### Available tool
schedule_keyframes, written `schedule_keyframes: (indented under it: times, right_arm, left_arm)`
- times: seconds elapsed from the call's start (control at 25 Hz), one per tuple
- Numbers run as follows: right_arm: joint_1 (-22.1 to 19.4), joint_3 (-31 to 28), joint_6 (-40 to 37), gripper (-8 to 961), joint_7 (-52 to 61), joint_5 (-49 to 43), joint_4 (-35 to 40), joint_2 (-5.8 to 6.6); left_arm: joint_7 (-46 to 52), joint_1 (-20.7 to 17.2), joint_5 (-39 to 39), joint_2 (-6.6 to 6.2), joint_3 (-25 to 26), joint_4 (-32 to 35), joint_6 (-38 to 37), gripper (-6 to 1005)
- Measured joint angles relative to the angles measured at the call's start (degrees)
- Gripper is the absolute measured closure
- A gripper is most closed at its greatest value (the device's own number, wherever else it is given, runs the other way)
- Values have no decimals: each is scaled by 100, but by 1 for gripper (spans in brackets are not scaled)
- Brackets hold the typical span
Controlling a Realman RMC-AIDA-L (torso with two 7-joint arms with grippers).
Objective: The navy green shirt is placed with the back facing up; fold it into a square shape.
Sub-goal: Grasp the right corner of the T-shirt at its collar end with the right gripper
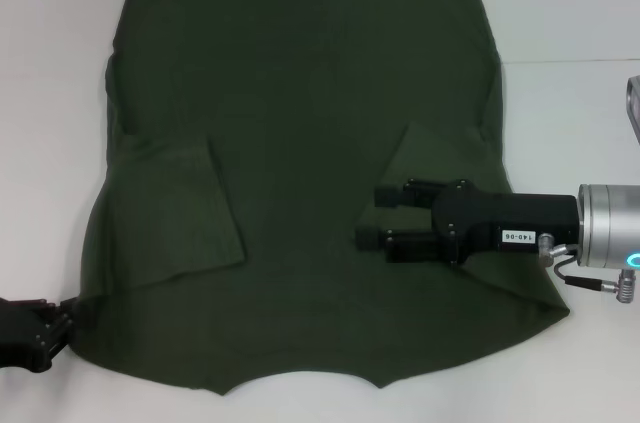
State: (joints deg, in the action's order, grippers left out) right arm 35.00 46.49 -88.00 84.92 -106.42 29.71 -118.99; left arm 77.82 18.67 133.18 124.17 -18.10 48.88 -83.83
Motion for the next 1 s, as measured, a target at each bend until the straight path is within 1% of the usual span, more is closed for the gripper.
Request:
schedule_keyframes:
  times: [0.12, 0.2, 0.44, 0.56, 0.6, 0.64, 0.68, 0.76, 1.0]
  right_arm:
    - [-19, -37, 24, 73, 116, -2, 0, 20]
    - [-29, -42, 55, 73, 315, -27, 2, 63]
    - [-146, -19, 51, 73, 1234, -107, 20, 330]
    - [-322, -17, 55, 73, 1755, -154, 121, 476]
    - [-380, -18, 56, 73, 1901, -195, 176, 506]
    - [-531, -40, 51, 73, 2220, -329, 344, 556]
    - [-531, -40, 51, 73, 2220, -329, 344, 556]
    - [-672, -52, 35, 73, 2485, -422, 497, 591]
    - [-1168, -76, -34, 73, 2950, -486, 850, 703]
  left_arm:
    - [161, 21, -52, -5, 0, 74, -256, 930]
    - [279, 52, -97, -6, 19, 101, -427, 930]
    - [409, 113, -151, -7, 0, 112, -514, 930]
    - [411, 144, -154, -7, -4, 100, -520, 929]
    - [412, 149, -155, -7, -4, 100, -521, 929]
    - [414, 152, -158, -7, -4, 101, -522, 929]
    - [416, 153, -161, -7, -4, 102, -524, 929]
    - [418, 154, -166, -7, 0, 104, -523, 929]
    - [426, 157, -170, -7, 2, 98, -515, 929]
